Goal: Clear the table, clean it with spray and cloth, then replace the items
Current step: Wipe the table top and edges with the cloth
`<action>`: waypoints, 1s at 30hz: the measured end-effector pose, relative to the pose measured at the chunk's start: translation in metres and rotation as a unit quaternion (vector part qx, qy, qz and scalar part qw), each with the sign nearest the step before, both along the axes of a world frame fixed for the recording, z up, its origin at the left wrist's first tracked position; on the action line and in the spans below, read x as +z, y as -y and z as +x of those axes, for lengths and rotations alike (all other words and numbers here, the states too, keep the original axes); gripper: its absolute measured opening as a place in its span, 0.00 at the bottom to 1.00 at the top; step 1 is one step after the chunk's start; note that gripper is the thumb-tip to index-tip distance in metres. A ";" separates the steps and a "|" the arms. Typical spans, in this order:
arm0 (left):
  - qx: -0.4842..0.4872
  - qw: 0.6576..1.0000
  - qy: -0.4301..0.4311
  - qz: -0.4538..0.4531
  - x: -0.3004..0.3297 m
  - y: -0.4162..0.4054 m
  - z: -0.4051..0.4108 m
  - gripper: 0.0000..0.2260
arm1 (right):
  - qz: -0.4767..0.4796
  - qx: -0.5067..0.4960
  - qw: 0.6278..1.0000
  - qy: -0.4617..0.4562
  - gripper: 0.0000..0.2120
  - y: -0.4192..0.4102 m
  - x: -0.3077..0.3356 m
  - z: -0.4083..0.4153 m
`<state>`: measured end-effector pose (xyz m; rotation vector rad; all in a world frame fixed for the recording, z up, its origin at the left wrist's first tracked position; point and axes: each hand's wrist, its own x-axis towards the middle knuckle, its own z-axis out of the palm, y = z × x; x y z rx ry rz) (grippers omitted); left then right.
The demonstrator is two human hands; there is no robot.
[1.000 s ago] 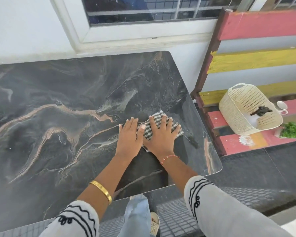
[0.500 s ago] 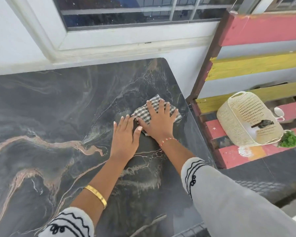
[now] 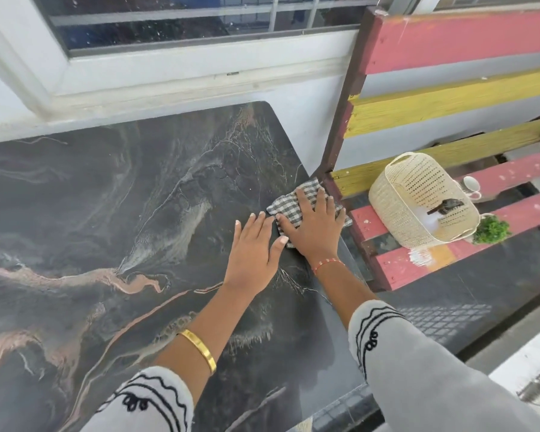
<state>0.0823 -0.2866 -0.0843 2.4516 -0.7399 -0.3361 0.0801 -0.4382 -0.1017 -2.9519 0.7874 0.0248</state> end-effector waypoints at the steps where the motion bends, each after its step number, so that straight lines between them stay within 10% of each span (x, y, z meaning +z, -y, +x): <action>1: -0.001 1.000 0.001 0.002 0.001 0.002 -0.003 0.38 | 0.003 -0.001 1.000 -0.002 0.34 0.000 0.000 -0.007; 23: 0.152 0.985 -0.019 -0.086 0.018 0.034 -0.151 0.28 | -0.011 0.174 0.980 0.095 0.29 -0.017 -0.010 -0.250; 26: 0.175 0.979 -0.016 -0.100 0.027 0.026 -0.162 0.22 | 0.087 0.231 0.947 0.206 0.20 -0.022 -0.006 -0.262; 30: 0.213 0.972 -0.014 -0.103 0.036 0.004 -0.174 0.22 | 0.414 0.037 0.890 0.189 0.14 -0.027 0.037 -0.244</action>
